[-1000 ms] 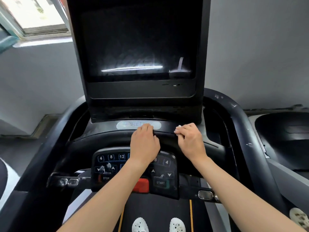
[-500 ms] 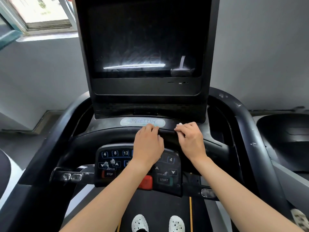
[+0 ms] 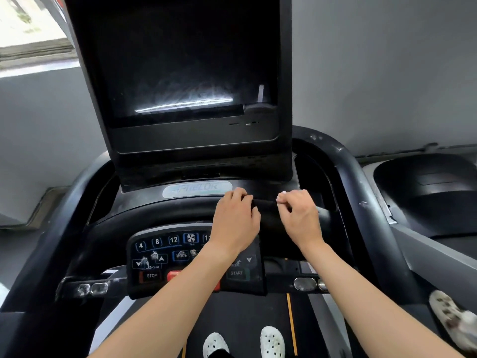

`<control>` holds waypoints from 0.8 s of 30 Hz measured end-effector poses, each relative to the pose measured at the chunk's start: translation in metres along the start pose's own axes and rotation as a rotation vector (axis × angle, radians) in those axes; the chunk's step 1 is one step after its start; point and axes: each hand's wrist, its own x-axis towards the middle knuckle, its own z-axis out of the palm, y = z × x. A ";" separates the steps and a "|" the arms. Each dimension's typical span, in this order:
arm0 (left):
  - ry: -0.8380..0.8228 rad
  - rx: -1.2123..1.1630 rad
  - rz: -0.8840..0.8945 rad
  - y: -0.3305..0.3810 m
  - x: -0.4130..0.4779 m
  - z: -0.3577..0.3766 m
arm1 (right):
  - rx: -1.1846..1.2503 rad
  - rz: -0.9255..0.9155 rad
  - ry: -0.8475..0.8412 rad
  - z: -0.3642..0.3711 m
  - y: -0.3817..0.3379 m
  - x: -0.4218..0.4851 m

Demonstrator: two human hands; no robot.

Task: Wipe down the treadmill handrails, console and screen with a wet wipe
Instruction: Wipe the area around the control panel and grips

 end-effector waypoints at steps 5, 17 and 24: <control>-0.034 0.049 0.054 0.017 0.002 0.007 | -0.108 0.264 0.071 -0.020 0.029 -0.012; -0.077 0.132 0.142 0.049 0.003 0.024 | -0.021 0.242 0.000 -0.028 0.026 -0.025; -0.068 0.190 0.152 0.054 0.003 0.026 | -0.137 0.435 0.154 -0.037 0.043 -0.034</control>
